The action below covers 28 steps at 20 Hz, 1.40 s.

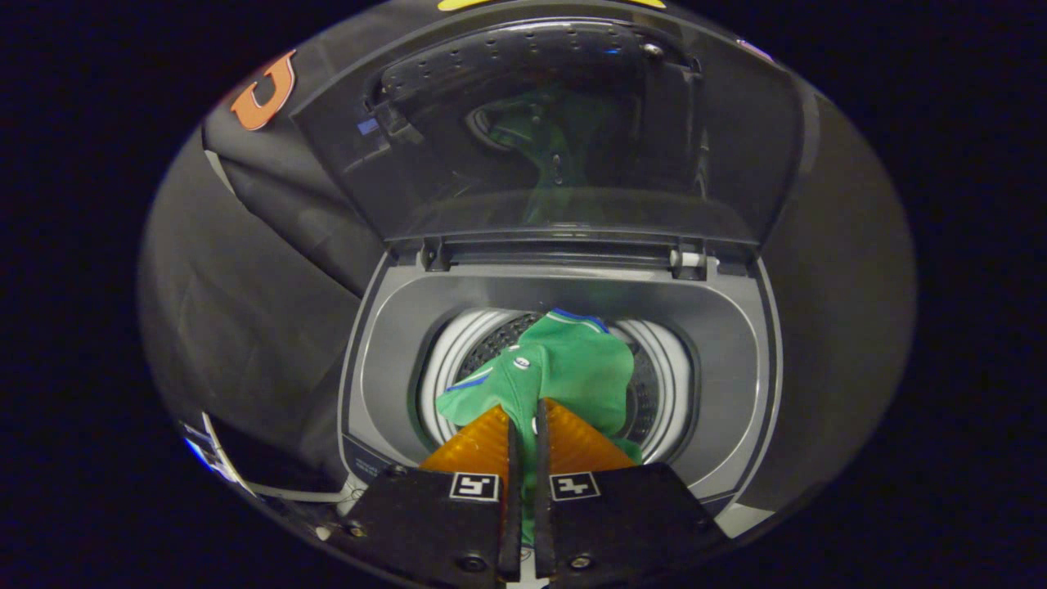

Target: Put the clothes into the washing machine and then close the washing machine lid.

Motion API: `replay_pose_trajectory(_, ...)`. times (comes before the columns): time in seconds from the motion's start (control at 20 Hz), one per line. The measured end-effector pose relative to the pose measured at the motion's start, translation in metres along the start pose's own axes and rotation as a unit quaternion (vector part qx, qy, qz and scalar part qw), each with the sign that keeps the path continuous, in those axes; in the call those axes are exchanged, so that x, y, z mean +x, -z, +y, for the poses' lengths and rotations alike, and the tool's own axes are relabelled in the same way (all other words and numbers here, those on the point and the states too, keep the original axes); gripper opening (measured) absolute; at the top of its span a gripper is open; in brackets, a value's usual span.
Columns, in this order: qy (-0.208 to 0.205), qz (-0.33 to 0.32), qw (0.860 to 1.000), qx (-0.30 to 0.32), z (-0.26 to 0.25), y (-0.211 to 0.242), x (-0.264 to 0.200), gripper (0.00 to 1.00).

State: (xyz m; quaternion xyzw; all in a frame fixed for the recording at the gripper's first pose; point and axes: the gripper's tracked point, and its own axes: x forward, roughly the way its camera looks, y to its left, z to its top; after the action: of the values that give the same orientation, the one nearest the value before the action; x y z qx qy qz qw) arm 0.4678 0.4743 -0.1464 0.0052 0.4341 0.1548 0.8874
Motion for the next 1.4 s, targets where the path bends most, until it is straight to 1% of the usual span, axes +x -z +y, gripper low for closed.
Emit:
replay_pose_trajectory(0.15, 0.001, -0.002, 1.0, 0.006, -0.001, 0.002, 0.002, 0.14)
replay_pose_trajectory(0.2, 0.006, -0.005, 1.0, 0.004, -0.004, -0.003, 0.001, 0.28)
replay_pose_trajectory(0.4, 0.015, -0.025, 1.0, -0.006, -0.003, 0.001, -0.003, 0.81)
replay_pose_trajectory(0.55, 0.018, -0.028, 0.999, -0.011, -0.004, -0.001, -0.01, 0.81)
replay_pose_trajectory(0.65, 0.029, -0.047, 0.998, -0.01, -0.009, -0.008, -0.015, 0.81)
replay_pose_trajectory(0.75, 0.025, -0.052, 0.998, -0.011, -0.009, -0.013, -0.024, 0.81)
replay_pose_trajectory(0.85, 0.015, -0.072, 0.997, -0.005, -0.006, -0.026, -0.034, 0.81)
replay_pose_trajectory(1.05, 0.017, -0.107, 0.994, -0.008, -0.007, -0.054, -0.055, 0.81)
replay_pose_trajectory(1.4, 0.025, -0.188, 0.981, -0.031, -0.002, -0.12, -0.104, 0.81)
